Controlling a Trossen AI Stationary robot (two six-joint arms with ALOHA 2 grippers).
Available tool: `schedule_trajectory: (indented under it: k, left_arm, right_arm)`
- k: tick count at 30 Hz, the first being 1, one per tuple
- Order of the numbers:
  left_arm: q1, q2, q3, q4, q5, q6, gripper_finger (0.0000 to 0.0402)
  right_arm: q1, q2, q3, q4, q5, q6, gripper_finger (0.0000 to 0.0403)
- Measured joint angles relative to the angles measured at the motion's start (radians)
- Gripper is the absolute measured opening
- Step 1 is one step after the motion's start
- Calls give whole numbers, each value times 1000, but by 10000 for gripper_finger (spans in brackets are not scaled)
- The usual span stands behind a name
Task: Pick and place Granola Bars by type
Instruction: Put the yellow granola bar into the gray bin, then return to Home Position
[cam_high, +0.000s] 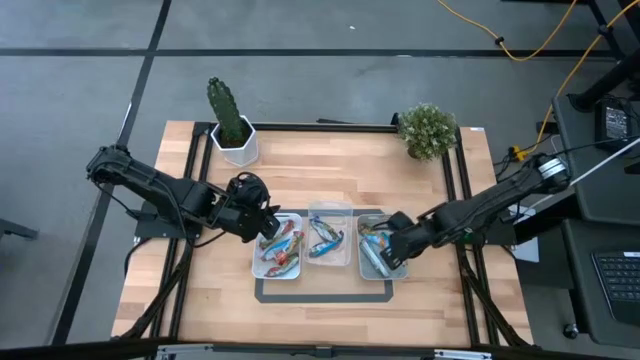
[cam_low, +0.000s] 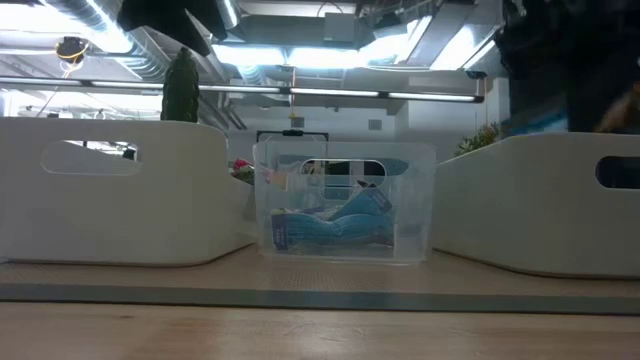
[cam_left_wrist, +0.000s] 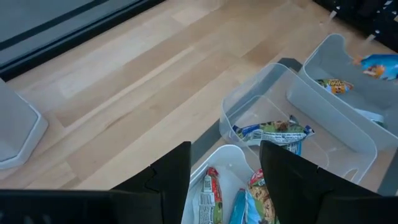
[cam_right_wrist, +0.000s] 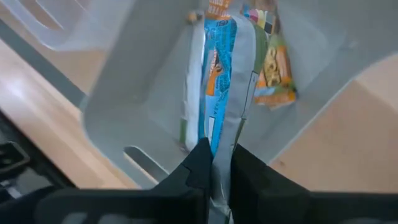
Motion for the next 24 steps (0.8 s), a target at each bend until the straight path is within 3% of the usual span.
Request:
schedule_trajectory:
  k: [11, 17, 21, 24]
  left_arm:
    - [0, 0, 0, 1, 17, 0, 182]
    - [-5, -1, 0, 4, 41, -7, 182]
    - [-36, -28, 0, 2, -9, -14, 182]
    - [-68, -77, 0, -1, -29, 34, 182]
  right_arm:
    - [6, 76, 0, 64, -10, 31, 83]
    - [6, 45, 0, 89, 44, 58, 145]
    - [6, 5, 0, 84, 72, 55, 185]
    - [20, -55, 0, 80, 155, 54, 201]
